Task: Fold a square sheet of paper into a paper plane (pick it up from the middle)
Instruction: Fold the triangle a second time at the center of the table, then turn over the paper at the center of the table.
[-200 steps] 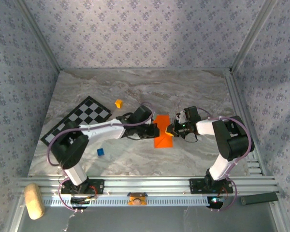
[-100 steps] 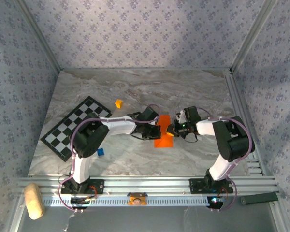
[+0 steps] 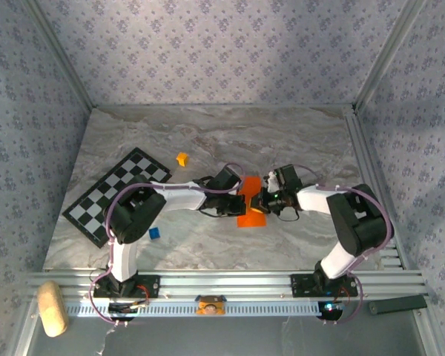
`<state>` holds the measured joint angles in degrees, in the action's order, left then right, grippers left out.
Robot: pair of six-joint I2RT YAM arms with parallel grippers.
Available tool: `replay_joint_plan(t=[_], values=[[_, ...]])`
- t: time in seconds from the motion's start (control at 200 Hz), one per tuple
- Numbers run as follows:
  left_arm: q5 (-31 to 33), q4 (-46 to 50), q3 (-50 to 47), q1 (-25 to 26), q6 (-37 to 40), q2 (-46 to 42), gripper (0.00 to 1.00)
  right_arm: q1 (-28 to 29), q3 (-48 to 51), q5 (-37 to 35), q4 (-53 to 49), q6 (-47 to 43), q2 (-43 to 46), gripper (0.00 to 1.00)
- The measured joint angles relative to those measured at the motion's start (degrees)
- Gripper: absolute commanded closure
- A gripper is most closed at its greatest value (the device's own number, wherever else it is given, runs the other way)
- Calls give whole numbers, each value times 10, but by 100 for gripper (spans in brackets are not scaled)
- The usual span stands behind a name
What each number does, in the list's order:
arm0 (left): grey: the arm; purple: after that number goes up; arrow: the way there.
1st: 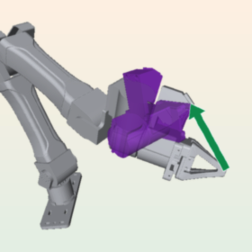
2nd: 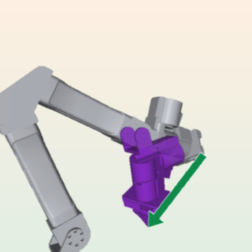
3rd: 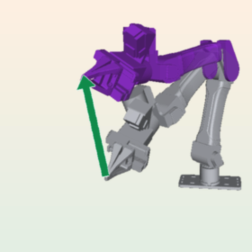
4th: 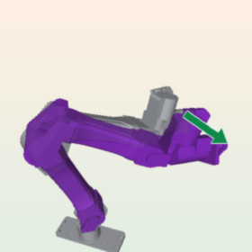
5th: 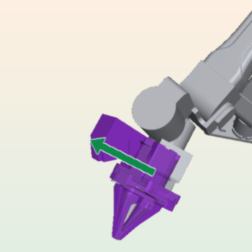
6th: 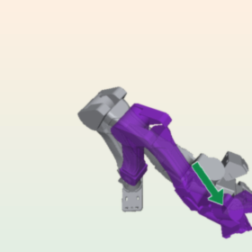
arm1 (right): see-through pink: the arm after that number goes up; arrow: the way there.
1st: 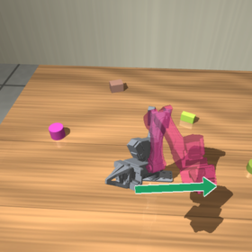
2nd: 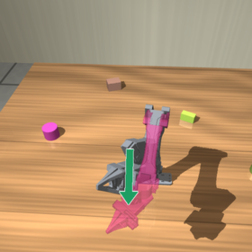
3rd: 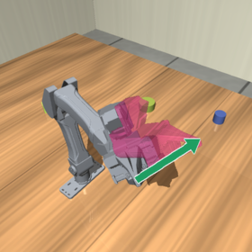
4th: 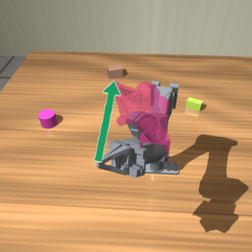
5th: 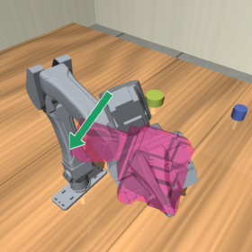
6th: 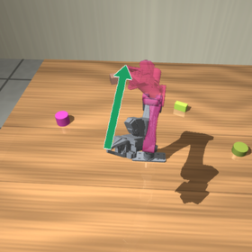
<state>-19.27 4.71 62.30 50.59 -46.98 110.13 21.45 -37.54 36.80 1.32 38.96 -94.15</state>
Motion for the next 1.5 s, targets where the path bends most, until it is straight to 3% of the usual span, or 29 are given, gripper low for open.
replay_joint_plan(t=[0.325, 0.535, 0.755, 0.92, 1.499], values=[[5, -6, -5, 0, -2, -4, 100, -58, -17, -12, -28, -5, -5, 94], [11, 5, -3, -1, 1, -12, 92, -75, -22, -54, -75, -8, 63, 88], [4, 12, 33, -27, 15, -14, 91, -67, 37, -72, -99, 21, 153, 74], [2, 33, 57, -45, 35, -6, 92, -45, 59, -73, -125, 40, 188, 72], [9, 71, 53, -44, 65, 17, 94, 15, 74, -77, -141, 72, 171, 64]])
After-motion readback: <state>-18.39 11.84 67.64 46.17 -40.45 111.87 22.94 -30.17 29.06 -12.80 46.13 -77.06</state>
